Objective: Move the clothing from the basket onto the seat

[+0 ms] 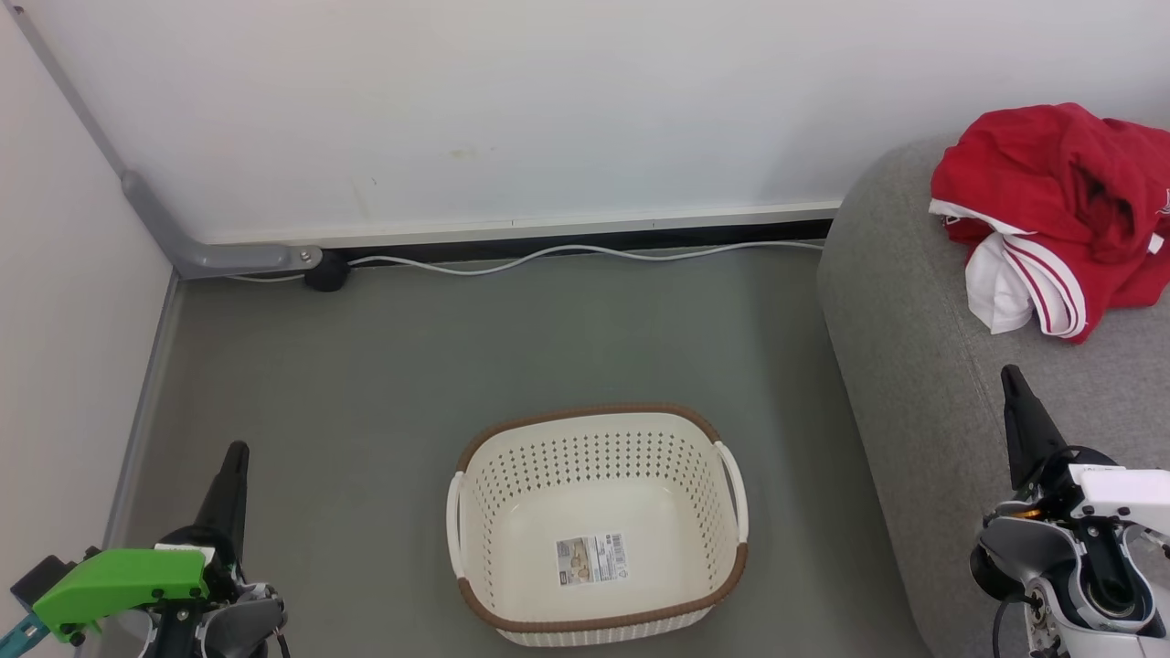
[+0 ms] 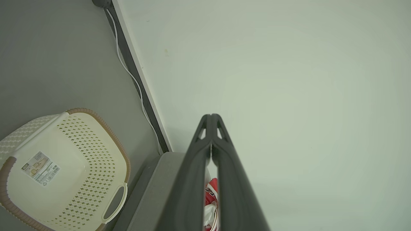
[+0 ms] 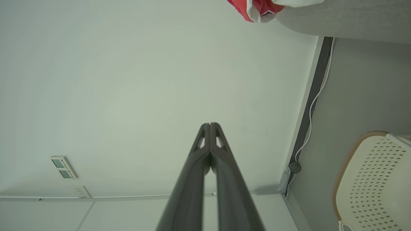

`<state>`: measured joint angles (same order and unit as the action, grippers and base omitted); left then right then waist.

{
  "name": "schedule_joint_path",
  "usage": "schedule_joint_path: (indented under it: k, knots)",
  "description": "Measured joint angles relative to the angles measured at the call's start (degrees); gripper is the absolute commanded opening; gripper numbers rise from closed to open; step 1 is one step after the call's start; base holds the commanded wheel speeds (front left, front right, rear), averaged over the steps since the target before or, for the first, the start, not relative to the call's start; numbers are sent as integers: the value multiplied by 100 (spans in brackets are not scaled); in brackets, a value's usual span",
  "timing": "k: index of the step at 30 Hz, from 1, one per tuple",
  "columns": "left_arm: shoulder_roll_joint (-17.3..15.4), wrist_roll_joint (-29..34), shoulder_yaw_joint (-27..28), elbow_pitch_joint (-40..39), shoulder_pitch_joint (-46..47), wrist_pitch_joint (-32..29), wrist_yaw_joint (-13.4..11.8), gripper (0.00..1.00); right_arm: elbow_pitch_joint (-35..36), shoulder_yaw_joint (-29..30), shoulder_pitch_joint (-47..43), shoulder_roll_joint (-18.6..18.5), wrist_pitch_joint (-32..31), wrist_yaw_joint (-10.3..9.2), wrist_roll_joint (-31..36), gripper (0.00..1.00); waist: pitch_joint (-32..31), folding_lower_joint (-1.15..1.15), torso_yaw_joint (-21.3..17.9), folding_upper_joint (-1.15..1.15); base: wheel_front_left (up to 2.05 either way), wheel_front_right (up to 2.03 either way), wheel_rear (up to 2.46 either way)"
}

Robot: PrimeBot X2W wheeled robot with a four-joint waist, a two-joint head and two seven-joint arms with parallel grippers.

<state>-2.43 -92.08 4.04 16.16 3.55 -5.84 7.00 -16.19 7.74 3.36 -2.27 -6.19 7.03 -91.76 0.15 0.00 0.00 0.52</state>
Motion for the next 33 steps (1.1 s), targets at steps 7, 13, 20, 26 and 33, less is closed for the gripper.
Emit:
schedule_joint_path:
  k: [7, 13, 20, 26, 33]
  knots:
    - [0, 0, 1, -1, 0, 0, 0, 0, 1, 0, 0, 0, 0, 0, 0, 0, 0, 0, 0, 0, 0, 0, 0]
    - [1, 0, 2, -2, 0, 0, 1, 0, 2, 0, 0, 0, 0, 0, 0, 0, 1, 0, 0, 0, 0, 0, 0]
    - [1, 0, 4, -4, 0, 0, 1, 0, 3, 0, 0, 0, 0, 0, 0, 0, 1, 0, 0, 0, 0, 0, 0]
    - [1, 0, 4, -7, 0, 0, 1, 0, 3, 0, 0, 0, 0, 0, 0, 0, 1, 0, 0, 0, 0, 0, 0]
    - [1, 0, 7, -9, 0, -1, 1, 0, 4, 0, 0, 0, 0, 0, 0, 0, 1, 0, 0, 0, 0, 0, 0]
